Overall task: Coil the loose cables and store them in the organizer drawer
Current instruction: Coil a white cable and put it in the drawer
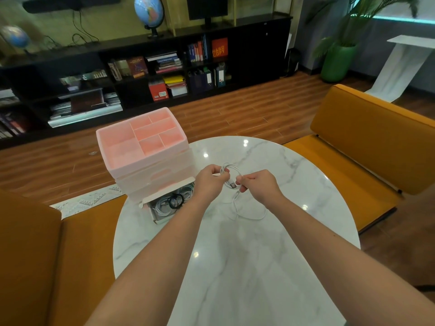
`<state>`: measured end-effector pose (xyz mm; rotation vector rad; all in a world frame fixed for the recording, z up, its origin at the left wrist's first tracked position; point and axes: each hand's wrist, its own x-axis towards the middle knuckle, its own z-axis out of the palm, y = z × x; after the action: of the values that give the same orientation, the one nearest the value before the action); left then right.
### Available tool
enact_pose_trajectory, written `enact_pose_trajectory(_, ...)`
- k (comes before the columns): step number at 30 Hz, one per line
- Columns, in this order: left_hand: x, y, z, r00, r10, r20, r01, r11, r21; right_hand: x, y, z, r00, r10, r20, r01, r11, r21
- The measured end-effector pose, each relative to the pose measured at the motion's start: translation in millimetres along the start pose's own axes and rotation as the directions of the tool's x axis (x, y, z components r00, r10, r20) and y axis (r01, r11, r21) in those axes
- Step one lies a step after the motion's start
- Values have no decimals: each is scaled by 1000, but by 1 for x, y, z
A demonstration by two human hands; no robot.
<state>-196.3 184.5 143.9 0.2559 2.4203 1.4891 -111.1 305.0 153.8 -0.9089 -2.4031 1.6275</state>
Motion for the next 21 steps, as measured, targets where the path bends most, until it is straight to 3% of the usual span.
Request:
enact_pose_trajectory(3, -2, 2, 3, 997, 59, 47, -59, 998, -9, 0, -3, -2, 1000, 4, 17, -4, 1000, 6)
enact_pose_trajectory(6, -3, 1, 5, 994, 58, 89, -47, 991, -122, -2, -7, -7, 999, 3, 39, -4, 1000, 28)
enact_pose_trajectory(9, -4, -1, 10, 998, 50, -43, -57, 983, -174, -2, -8, -7, 999, 8, 45, -10, 999, 52)
enact_pose_trajectory(12, -6, -2, 12, 982, 67, -177, -89, 989, -118, -3, -10, -3, 998, 8, 56, -10, 999, 51)
enact_pose_trajectory(15, -1, -5, 5, 993, 94, -77, -99, 993, -66, -1, -7, -5, 998, 16, 54, -20, 998, 60)
enact_pose_trajectory(18, 3, -8, -5, 987, 159, 5, -159, 982, 102, 2, -2, -8, 999, 12, 42, -14, 998, 60)
enact_pose_trajectory(21, 1, -6, -9, 983, 167, 83, -169, 986, 17, 5, -1, -7, 1000, -4, 11, 4, 1000, 23)
